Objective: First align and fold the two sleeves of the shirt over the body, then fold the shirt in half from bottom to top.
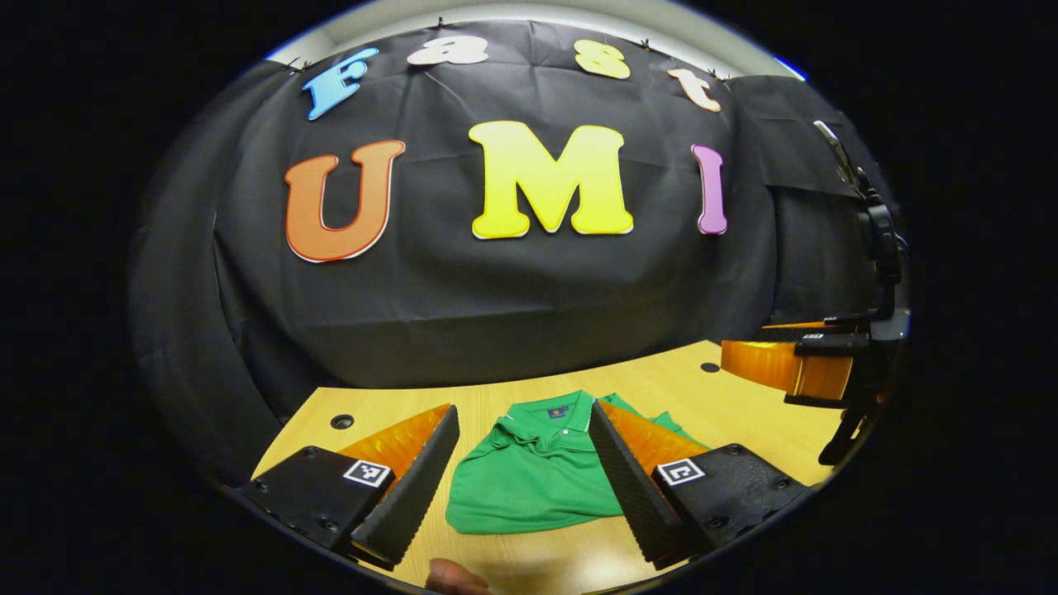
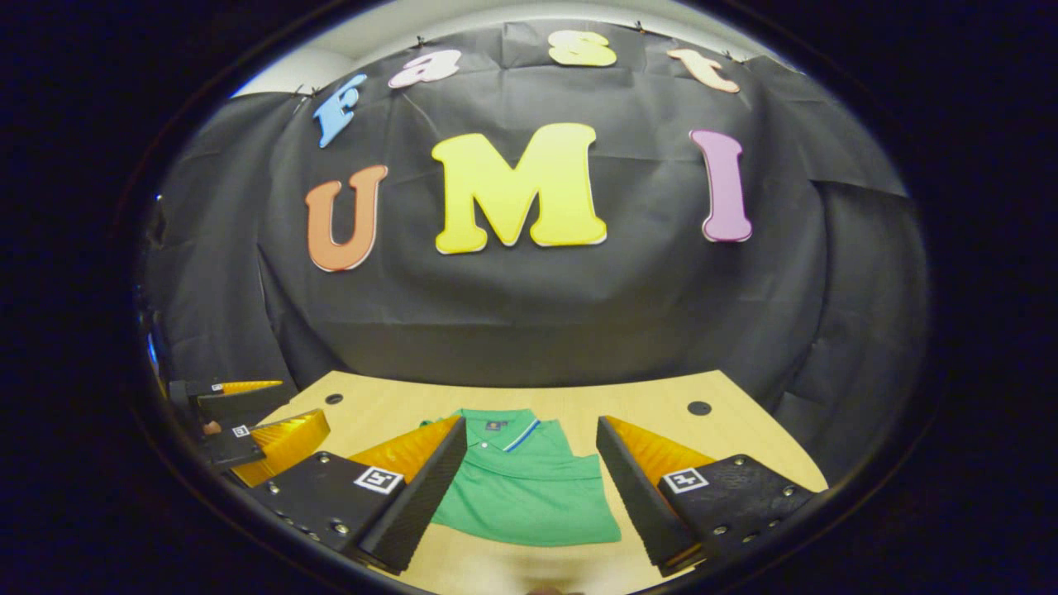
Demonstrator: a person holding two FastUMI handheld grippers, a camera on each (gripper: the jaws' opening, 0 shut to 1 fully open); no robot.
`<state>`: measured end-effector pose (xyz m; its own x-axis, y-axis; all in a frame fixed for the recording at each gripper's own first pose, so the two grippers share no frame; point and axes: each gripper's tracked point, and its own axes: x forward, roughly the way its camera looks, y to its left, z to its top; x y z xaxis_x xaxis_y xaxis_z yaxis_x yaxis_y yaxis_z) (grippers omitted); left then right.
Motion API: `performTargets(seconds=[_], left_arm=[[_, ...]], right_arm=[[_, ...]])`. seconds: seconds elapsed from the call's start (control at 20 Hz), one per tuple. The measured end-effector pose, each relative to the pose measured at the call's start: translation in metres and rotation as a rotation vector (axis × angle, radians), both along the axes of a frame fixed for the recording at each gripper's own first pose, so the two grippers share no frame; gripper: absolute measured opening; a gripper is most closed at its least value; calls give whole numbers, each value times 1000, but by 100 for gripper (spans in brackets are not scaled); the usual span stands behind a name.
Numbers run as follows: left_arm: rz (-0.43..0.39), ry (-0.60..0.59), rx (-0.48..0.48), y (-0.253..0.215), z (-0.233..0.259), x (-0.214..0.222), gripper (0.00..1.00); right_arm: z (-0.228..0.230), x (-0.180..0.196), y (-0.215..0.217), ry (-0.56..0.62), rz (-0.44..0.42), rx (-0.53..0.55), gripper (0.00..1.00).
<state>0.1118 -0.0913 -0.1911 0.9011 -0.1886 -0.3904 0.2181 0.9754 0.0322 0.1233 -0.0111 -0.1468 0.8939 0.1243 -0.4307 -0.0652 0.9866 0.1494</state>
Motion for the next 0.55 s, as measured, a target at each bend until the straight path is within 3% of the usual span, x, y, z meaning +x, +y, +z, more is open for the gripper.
performTargets(seconds=[0.55], left_arm=[[89, -68, -28, 28, 52, -116, 100]], right_arm=[[37, -124, 21, -78, 65, -17, 98]])
